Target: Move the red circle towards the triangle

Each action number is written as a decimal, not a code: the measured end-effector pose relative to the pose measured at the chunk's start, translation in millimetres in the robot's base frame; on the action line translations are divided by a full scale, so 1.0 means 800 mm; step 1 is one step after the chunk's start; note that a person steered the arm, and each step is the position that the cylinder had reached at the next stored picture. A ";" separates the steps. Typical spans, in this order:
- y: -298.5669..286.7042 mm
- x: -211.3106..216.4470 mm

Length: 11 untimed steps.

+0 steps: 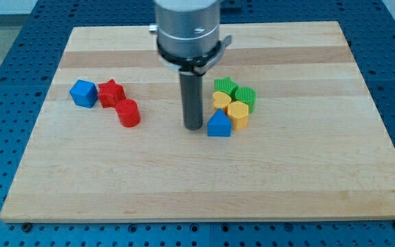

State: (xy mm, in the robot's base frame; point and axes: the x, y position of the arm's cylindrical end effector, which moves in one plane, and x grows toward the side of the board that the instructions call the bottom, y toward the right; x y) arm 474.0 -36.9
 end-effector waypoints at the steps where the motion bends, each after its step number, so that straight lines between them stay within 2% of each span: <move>1: -0.051 0.024; 2: -0.119 0.047; 3: -0.194 0.042; 4: -0.238 0.007; 5: -0.250 -0.030; 11: -0.073 -0.044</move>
